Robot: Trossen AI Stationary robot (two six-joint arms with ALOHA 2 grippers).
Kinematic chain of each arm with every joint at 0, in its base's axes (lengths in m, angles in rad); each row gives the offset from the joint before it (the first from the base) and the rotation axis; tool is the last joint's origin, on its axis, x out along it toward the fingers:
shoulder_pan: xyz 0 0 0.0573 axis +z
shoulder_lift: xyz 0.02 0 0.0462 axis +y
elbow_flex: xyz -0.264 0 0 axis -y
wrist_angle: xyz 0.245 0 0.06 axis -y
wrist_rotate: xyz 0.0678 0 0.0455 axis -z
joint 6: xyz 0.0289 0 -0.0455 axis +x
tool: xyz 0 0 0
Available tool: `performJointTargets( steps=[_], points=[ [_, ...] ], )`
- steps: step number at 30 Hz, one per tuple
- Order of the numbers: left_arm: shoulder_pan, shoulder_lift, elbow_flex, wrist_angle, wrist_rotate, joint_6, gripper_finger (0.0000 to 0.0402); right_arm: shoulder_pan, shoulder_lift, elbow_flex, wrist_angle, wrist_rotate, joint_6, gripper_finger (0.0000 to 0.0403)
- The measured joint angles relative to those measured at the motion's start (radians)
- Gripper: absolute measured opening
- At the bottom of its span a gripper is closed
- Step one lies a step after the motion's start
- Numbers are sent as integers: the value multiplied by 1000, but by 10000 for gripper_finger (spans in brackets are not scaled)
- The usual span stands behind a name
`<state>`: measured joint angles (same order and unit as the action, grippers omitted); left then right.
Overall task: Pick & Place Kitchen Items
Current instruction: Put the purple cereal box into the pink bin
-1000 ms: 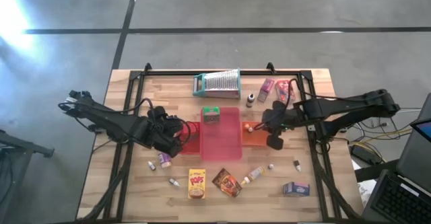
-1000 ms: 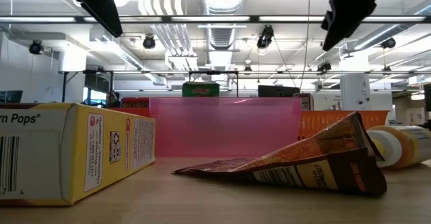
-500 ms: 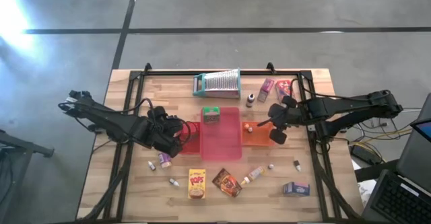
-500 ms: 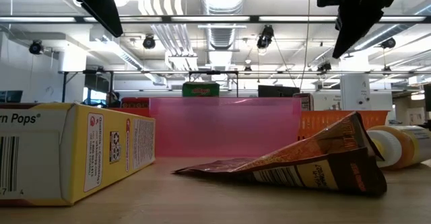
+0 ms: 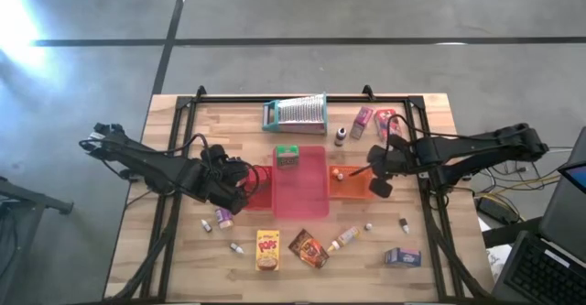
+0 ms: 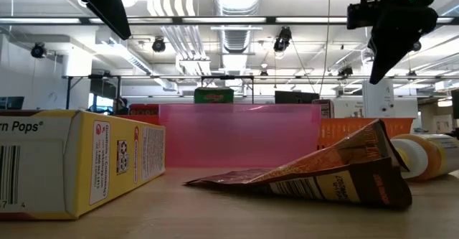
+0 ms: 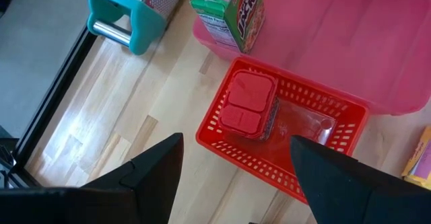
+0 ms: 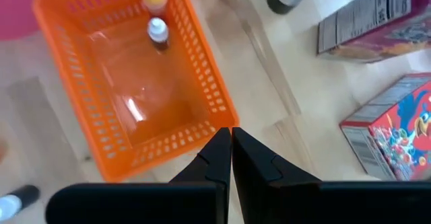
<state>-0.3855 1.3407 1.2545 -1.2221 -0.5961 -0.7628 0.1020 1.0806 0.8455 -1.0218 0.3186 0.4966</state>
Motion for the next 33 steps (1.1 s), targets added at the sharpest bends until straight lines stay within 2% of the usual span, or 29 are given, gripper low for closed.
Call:
performJointTargets(
  steps=[10,21,24,28,33],
  points=[
    [0,0,0,9,0,0,276,-22,-115,-42,6,77,69,8],
    [0,0,0,29,0,0,276,-22,-193,-63,12,78,77,8],
    [0,0,0,30,0,0,276,-19,-190,-64,88,73,50,8],
    [0,0,0,35,0,0,276,-14,-180,-64,179,14,-31,8],
    [0,0,0,36,0,0,276,-15,-185,-63,184,22,-48,8]
  ],
)
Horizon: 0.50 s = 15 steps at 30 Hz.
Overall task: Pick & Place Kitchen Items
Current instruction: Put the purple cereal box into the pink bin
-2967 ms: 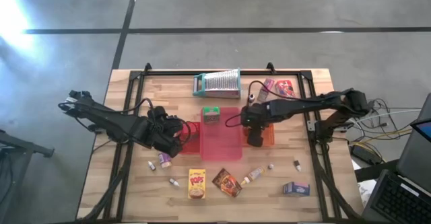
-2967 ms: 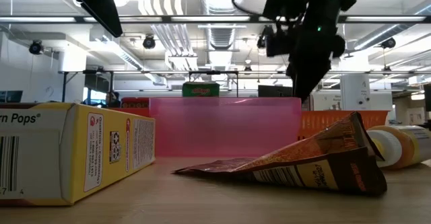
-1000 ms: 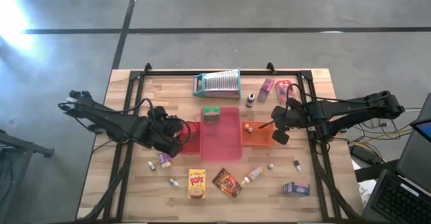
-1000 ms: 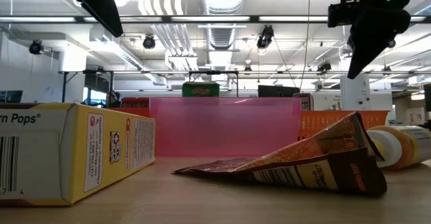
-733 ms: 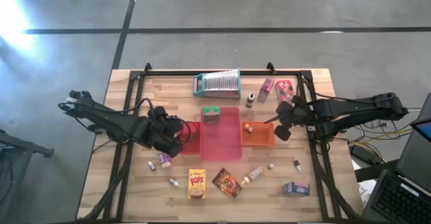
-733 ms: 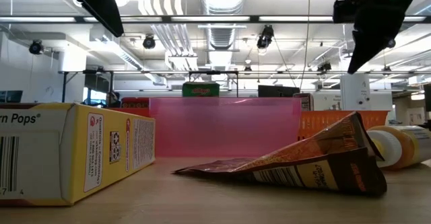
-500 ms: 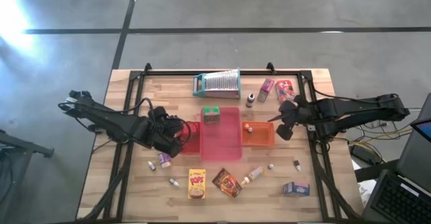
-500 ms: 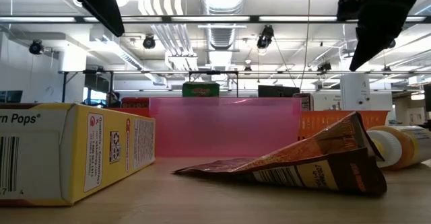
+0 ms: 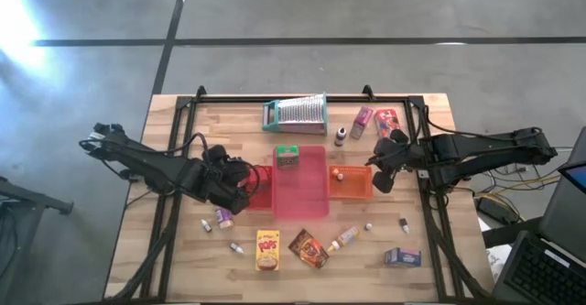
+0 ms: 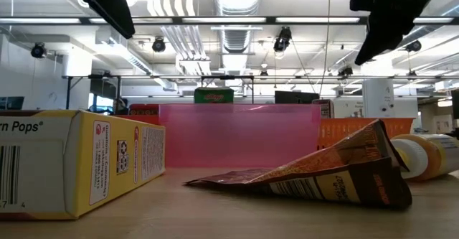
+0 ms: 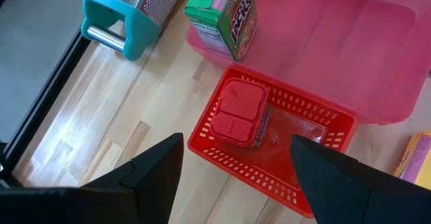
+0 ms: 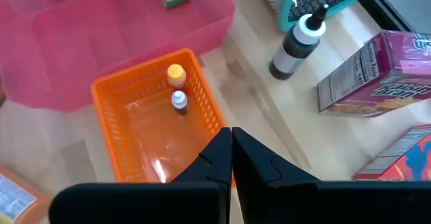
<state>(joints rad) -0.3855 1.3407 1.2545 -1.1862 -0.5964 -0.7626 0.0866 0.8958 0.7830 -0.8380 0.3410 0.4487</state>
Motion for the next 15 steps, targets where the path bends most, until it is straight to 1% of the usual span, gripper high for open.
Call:
performJointTargets(
  steps=[6,8,11,13,15],
  points=[
    [0,0,0,1,0,-1,276,0,1,0,5,6,0,8],
    [0,0,0,1,0,-1,276,0,1,0,-1,48,9,8],
    [0,0,0,1,0,-1,276,-17,1,1,-37,126,88,8],
    [0,0,0,1,0,-1,276,-45,1,1,-49,132,127,8],
    [0,0,0,1,0,-1,276,-83,3,2,-49,129,132,8]
  ],
)
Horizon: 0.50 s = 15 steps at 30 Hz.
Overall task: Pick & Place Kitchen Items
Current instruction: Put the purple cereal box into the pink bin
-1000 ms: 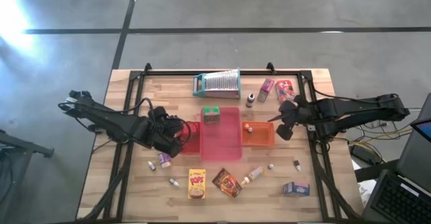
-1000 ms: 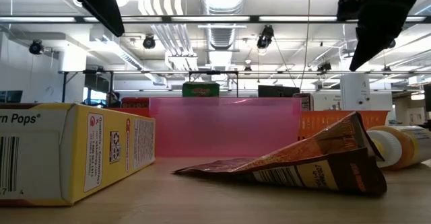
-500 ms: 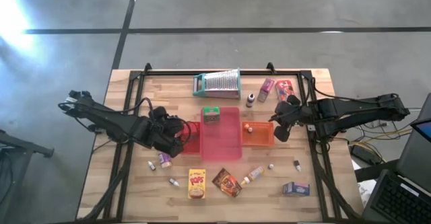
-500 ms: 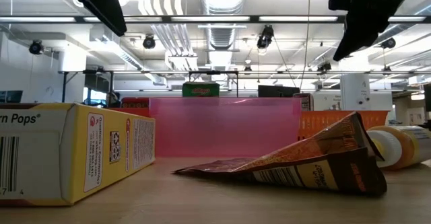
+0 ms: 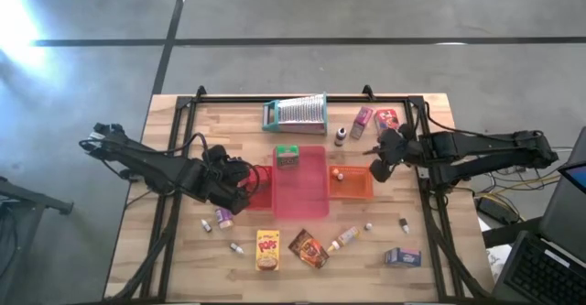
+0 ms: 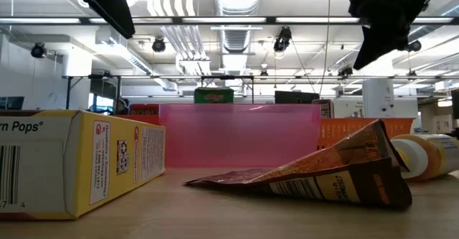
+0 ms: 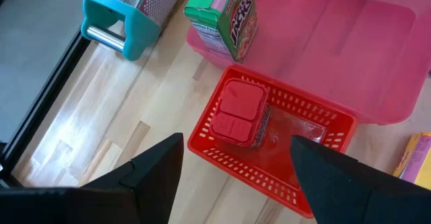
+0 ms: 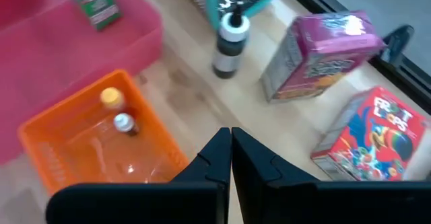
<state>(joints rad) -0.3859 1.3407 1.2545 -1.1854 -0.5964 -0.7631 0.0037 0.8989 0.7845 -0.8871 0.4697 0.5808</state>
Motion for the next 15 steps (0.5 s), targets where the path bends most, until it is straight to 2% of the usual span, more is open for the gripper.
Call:
performJointTargets(
  steps=[7,15],
  points=[
    [0,0,0,0,0,0,276,-178,11,2,8,-73,-86,28],
    [0,0,0,0,0,0,276,-378,77,61,69,-185,-161,108]
  ],
)
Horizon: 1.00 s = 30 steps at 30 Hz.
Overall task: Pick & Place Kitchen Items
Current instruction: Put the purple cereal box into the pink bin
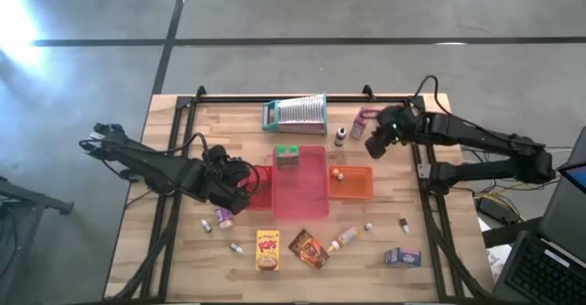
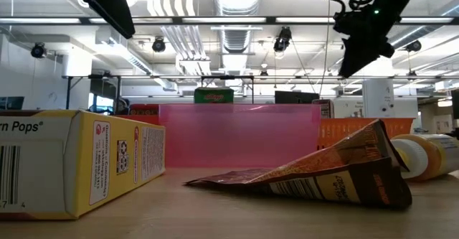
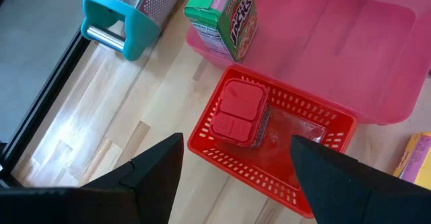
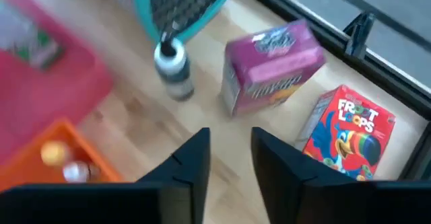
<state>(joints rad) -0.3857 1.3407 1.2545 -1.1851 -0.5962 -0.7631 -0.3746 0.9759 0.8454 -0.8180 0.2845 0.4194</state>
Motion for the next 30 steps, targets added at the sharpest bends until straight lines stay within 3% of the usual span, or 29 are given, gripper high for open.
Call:
performJointTargets(
  steps=[5,14,23,30],
  points=[
    [0,0,0,0,0,0,276,-61,70,68,10,-5,132,160],
    [0,0,0,0,0,0,276,-77,237,209,1,-5,161,243],
    [0,0,0,0,0,0,276,-156,412,416,-176,-5,333,347],
    [0,0,0,0,0,0,276,-247,540,539,-259,-57,438,368]
  ],
)
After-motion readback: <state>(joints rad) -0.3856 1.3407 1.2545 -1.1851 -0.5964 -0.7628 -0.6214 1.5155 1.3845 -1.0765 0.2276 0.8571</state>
